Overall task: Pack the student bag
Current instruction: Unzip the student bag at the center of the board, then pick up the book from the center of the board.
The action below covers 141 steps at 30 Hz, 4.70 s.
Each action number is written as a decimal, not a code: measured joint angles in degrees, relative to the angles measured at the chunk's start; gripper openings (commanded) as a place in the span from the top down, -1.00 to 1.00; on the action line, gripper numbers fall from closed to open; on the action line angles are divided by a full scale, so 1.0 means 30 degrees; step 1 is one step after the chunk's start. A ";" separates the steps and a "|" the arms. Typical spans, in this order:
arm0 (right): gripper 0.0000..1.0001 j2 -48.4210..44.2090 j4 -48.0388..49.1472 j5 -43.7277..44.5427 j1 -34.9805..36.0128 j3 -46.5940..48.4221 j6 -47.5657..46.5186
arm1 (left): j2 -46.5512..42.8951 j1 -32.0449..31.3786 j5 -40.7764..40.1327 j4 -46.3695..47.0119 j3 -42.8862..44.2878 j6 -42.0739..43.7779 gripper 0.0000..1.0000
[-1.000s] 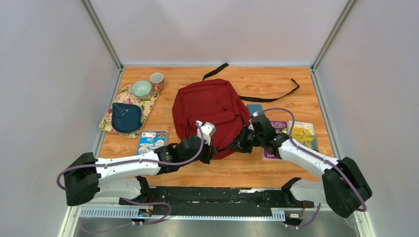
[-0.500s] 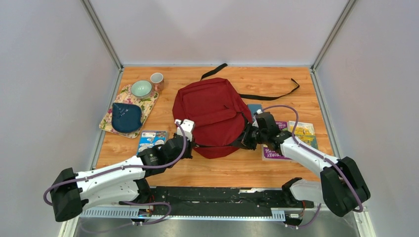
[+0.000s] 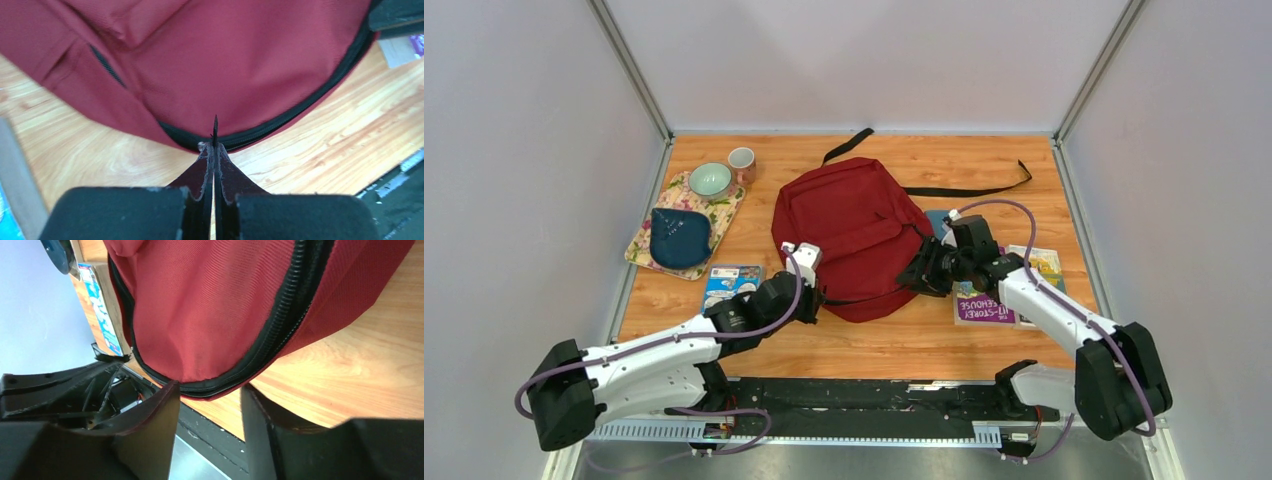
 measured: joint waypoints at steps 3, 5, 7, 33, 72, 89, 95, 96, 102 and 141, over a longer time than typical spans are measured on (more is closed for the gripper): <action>-0.25 -0.0576 -0.0714 -0.0015 -0.0022 0.0459 -0.0386 | 0.0780 0.0000 0.1268 0.0984 0.0000 -0.0379 1.00; -0.27 -0.1603 -0.1319 -0.0015 -0.0036 0.0386 -0.0102 | 0.1304 -0.0058 0.1836 0.1530 0.0000 -0.0554 1.00; -0.27 -0.2754 -0.1508 -0.0080 -0.0029 0.0036 0.0495 | 0.1756 -0.0146 0.2215 0.1967 0.0000 -0.0634 1.00; 0.39 -0.1851 0.1472 0.2812 0.4568 -0.3111 1.3937 | 0.2965 -0.1144 0.3665 0.3687 0.1195 -0.0984 1.00; -0.28 0.1887 0.0335 0.4051 0.9792 0.3213 0.4095 | 0.1836 0.5078 0.1552 -0.0860 0.1275 0.1880 -0.32; -0.54 -0.5778 -0.5421 1.2604 0.8859 0.3388 -0.2178 | -0.3694 0.5289 -0.0554 -0.4969 0.1297 0.1158 -0.71; -0.55 -0.5486 -0.4248 0.9602 0.8633 0.3381 -0.3053 | -0.4488 0.5646 -0.3257 -0.7329 0.1290 0.1166 -0.74; -0.55 -0.5049 -0.3767 0.8743 0.8670 0.3388 -0.3045 | -0.4583 0.5938 -0.3585 -0.7679 0.1268 0.1173 -0.75; -0.55 -0.1348 -0.2273 0.5632 0.9850 0.3738 -0.2965 | -0.5996 1.0207 -0.3541 -0.8969 0.0539 0.1566 -0.83; -0.57 0.1457 -0.2747 0.5231 1.0134 0.5960 -0.3228 | -0.2994 2.0968 0.4473 -0.7796 -0.1355 0.2739 -0.83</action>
